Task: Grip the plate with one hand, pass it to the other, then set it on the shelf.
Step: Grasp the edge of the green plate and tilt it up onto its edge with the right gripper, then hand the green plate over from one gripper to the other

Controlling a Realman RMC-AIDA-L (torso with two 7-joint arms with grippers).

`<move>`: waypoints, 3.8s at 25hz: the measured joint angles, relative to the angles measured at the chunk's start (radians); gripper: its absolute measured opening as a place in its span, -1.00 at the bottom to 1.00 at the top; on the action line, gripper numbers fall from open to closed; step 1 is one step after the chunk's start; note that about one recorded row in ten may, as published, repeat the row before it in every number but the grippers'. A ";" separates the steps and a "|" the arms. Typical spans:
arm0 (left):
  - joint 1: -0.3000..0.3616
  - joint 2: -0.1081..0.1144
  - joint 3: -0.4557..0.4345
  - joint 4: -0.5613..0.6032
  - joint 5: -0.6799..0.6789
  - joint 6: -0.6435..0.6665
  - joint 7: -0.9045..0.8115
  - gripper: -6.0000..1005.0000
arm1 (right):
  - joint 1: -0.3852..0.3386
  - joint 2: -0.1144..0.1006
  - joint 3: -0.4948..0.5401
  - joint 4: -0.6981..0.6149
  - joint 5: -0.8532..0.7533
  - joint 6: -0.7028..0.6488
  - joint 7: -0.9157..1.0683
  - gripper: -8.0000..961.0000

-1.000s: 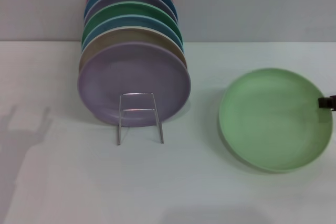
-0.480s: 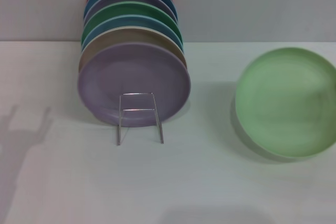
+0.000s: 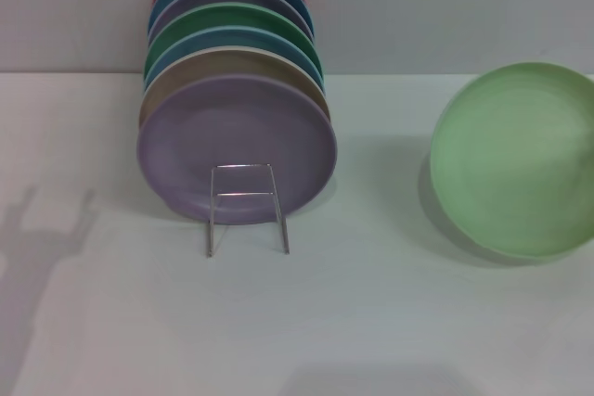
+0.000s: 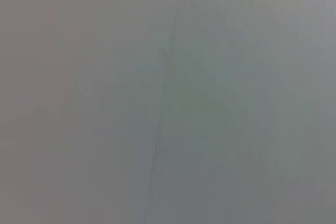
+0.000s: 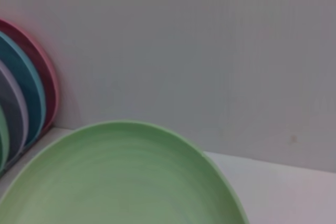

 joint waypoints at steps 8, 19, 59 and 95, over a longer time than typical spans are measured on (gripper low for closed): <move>-0.001 -0.001 0.003 -0.012 0.000 0.000 0.000 0.59 | 0.002 0.002 -0.015 0.004 0.076 -0.075 -0.039 -0.95; -0.008 -0.001 0.003 -0.013 0.002 0.000 -0.014 0.59 | -0.013 0.006 -0.214 -0.078 -0.022 -0.270 0.086 -0.95; -0.010 0.006 -0.007 0.000 0.000 0.003 -0.014 0.58 | -0.239 0.008 -0.960 -0.225 -0.688 -1.270 0.377 -0.95; 0.011 0.000 0.035 -0.011 0.007 0.029 -0.044 0.58 | -0.158 -0.014 -1.069 0.557 -0.650 -2.297 1.207 -0.95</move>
